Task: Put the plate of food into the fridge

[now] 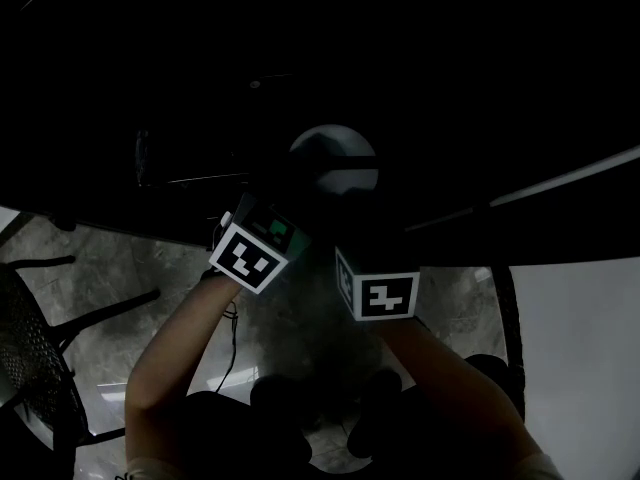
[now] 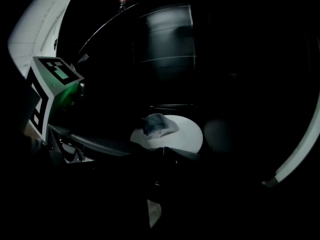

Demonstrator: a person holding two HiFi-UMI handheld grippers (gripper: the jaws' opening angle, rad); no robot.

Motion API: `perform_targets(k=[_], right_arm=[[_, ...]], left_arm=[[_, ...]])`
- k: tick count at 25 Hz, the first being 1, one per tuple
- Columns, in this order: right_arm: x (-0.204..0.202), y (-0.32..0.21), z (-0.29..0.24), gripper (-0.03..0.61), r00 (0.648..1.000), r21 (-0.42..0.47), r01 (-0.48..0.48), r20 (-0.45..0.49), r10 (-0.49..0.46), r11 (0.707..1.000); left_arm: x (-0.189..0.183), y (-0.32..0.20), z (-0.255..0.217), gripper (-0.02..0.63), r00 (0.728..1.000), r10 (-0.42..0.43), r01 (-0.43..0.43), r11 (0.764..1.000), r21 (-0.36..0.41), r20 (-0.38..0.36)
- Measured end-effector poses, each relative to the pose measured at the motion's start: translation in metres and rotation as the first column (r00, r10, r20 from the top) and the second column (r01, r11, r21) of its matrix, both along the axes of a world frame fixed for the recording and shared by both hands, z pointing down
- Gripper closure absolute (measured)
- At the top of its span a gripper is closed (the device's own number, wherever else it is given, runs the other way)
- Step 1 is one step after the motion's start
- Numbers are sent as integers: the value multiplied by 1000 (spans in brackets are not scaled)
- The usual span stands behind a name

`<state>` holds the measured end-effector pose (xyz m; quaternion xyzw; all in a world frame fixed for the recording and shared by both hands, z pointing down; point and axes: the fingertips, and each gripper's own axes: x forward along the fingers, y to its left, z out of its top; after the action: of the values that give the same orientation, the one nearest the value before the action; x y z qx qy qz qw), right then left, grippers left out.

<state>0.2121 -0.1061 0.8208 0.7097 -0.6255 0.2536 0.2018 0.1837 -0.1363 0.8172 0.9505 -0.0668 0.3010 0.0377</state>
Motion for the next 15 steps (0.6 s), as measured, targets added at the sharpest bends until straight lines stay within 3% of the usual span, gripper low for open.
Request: perform_targets(k=[2, 5, 9, 11, 15], right_arm=[[0, 0, 1, 555, 1000, 10, -4, 12, 4, 1000], [0, 0, 1, 555, 1000, 24, -5, 23, 4, 1000], [0, -2, 0, 555, 999, 33, -4, 33, 3, 999], [1, -1, 0, 555, 999, 39, -5, 35, 3, 999], [-1, -2, 0, 555, 999, 47, 3, 39, -4, 999]], left_arm=[[-4, -3, 1, 267, 1000, -6, 6, 1000, 11, 7], [-8, -20, -11, 267, 998, -40, 41, 999, 19, -43], [12, -17, -26, 267, 994, 67, -63, 997, 48, -81], [24, -9, -26, 267, 991, 116, -111, 991, 71, -68], [32, -12, -20, 267, 992, 129, -128, 985, 118, -4]])
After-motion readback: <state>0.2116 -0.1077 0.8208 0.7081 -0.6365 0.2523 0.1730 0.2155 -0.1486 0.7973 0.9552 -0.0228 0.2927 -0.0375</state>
